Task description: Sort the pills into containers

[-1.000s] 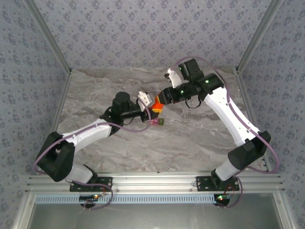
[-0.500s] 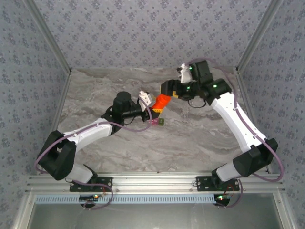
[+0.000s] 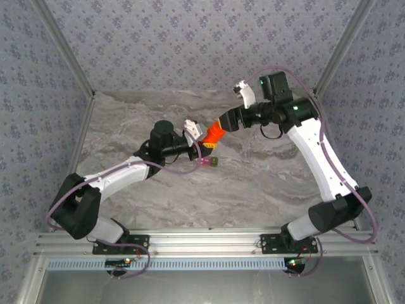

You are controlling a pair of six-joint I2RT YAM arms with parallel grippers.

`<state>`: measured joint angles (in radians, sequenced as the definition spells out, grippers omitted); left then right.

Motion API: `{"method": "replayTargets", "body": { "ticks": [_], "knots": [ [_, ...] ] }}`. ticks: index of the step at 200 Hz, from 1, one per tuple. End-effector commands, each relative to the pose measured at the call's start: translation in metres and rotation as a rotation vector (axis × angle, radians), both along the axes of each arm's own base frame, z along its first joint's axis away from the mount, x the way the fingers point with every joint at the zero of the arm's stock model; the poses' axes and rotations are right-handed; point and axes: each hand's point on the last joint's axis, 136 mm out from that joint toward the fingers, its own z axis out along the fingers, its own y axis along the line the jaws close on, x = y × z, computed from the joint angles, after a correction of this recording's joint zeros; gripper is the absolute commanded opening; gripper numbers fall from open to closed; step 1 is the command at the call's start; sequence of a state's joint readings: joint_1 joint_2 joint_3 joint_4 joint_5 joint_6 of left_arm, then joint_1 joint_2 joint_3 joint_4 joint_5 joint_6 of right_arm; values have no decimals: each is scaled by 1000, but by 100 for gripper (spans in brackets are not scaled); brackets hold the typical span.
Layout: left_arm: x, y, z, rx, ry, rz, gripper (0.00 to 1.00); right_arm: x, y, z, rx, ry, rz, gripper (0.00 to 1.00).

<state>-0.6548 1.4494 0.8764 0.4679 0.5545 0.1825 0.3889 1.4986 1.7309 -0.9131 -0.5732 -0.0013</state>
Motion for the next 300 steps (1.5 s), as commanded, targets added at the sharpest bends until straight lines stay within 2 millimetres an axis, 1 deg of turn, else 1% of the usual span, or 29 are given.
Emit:
{"method": "replayTargets", "body": {
  "ticks": [1,38,58,72,89,110,128,141,155,165,175,179,189,201,210,214,225,235,243,254,255,264,277,300],
  "knots": [
    [-6,-4,36,-59,-82,-37,0,1,3,-4,-45,-20,46,78],
    [-5,-5,36,-61,-80,-39,0,0,18,-13,-62,2,85,78],
    [-5,-6,36,-61,-81,-40,0,-1,22,-19,-68,17,98,77],
    [-6,-6,36,-60,-82,-40,0,-2,24,-23,-73,27,103,74],
    [-5,-6,36,-59,-81,-38,0,-2,23,-26,-76,38,101,69],
    [-5,-5,36,-60,-81,-37,0,-2,21,-25,-73,40,96,62],
    [-5,-6,35,-59,-80,-39,0,-1,20,-25,-61,62,82,51],
    [-5,-6,35,-59,-82,-37,0,-3,21,-29,-61,89,75,49],
    [-4,-6,36,-60,-84,-37,0,-4,22,-37,-71,132,42,47],
    [-4,-6,36,-62,-85,-36,0,-3,24,-45,-70,190,-26,47],
    [-4,-6,36,-64,-85,-36,0,-6,33,-52,-56,241,-61,44],
    [-4,-6,36,-63,-86,-36,0,-6,35,-56,-60,265,-98,43],
    [-4,-7,36,-66,-86,-37,0,-1,33,-70,-93,315,-245,43],
    [-3,-6,35,-64,-83,-35,0,0,39,-74,-58,351,-316,43],
    [-3,-7,36,-66,-84,-36,0,6,45,-71,26,362,-394,43],
    [-3,-7,35,-65,-82,-34,0,8,47,-68,90,401,-450,43],
    [-3,-6,36,-66,-84,-33,0,11,50,-61,203,447,-515,43],
    [-3,-6,35,-65,-83,-33,0,19,50,-51,314,461,-577,42],
    [-3,-6,34,-62,-81,-32,0,22,52,-45,369,471,-590,43],
    [-3,-6,32,-60,-78,-31,0,23,56,-35,410,473,-573,49],
    [-3,-6,32,-59,-78,-30,0,23,56,-34,413,474,-570,52],
    [-3,-6,31,-58,-76,-32,0,18,58,-25,424,474,-532,62],
    [-4,-7,30,-58,-75,-33,0,10,49,-16,391,432,-502,69],
    [-3,-6,30,-61,-79,-30,0,5,10,1,343,305,-497,72]
  ]
}}
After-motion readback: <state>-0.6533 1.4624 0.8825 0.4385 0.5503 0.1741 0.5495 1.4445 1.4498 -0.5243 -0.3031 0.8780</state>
